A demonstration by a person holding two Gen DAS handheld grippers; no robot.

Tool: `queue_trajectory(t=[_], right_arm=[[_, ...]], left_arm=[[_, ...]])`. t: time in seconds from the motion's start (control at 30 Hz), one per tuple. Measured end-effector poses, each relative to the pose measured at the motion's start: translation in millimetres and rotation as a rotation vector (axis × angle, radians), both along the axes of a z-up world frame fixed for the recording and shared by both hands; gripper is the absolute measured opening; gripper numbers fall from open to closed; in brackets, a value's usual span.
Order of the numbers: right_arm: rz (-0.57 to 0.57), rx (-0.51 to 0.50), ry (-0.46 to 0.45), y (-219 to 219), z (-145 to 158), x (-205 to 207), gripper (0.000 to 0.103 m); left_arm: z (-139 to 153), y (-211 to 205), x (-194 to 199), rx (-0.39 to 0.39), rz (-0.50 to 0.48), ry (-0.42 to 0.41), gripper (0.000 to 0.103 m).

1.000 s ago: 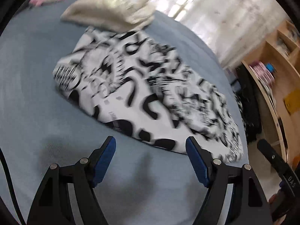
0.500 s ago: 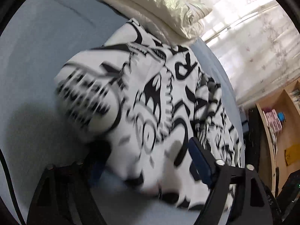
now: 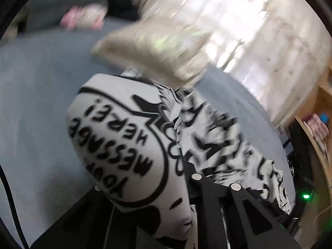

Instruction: Fold large clothes

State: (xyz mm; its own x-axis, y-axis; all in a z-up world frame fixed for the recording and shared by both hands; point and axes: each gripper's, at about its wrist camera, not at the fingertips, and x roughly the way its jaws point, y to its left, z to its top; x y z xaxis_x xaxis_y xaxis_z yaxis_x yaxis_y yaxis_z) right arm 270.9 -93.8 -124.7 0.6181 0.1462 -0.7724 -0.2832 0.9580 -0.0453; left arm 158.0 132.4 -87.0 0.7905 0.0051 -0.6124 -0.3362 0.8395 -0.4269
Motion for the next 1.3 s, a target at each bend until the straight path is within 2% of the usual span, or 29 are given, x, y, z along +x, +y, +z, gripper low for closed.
queue_trajectory(t=[0.13, 0.23, 0.47, 0.67, 0.73, 0.8, 0.9, 0.97, 1.07, 1.17, 1.3], right_arm=[[0.016, 0.051, 0.015, -8.9, -2.0, -7.0, 0.018], [0.027, 0.092, 0.027, -15.6, -1.5, -16.3, 0.018], [0.029, 0.326, 0.157, -54.5, -3.0, -33.0, 0.018], [0.024, 0.580, 0.320, -107.2, 0.5, -53.5, 0.016], [-0.028, 0.655, 0.333, -139.7, 8.4, -65.5, 0.016], [-0.138, 0.632, 0.265, -182.5, 24.1, -82.8, 0.016], [-0.333, 0.530, 0.157, -244.5, 45.1, -102.4, 0.017], [-0.478, 0.499, 0.089, -290.8, 57.3, -116.0, 0.017], [-0.633, 0.473, 0.012, -340.0, 68.1, -134.1, 0.017], [-0.716, 0.471, -0.013, -366.8, 68.1, -145.6, 0.017], [-0.744, 0.485, 0.016, -379.5, 56.6, -147.3, 0.017]], left_arm=[[52.5, -50.8, -0.1, 0.115, -0.120, -0.150, 0.009], [80.6, -88.7, 7.0, 0.130, -0.231, -0.209, 0.009], [110.4, -162.8, 21.6, 0.157, -0.394, -0.228, 0.009], [113.4, -225.1, 26.5, 0.231, -0.509, -0.220, 0.009], [112.9, -242.8, 26.9, 0.251, -0.537, -0.217, 0.009], [110.5, -264.0, 28.8, 0.270, -0.568, -0.209, 0.009], [102.9, -294.9, 26.1, 0.297, -0.615, -0.193, 0.009], [92.0, -320.8, 22.2, 0.323, -0.649, -0.177, 0.009], [67.4, -358.2, 23.4, 0.370, -0.705, -0.123, 0.009], [27.7, -396.7, 29.0, 0.453, -0.754, -0.024, 0.010], [-20.6, -424.1, 37.7, 0.569, -0.784, 0.094, 0.011]])
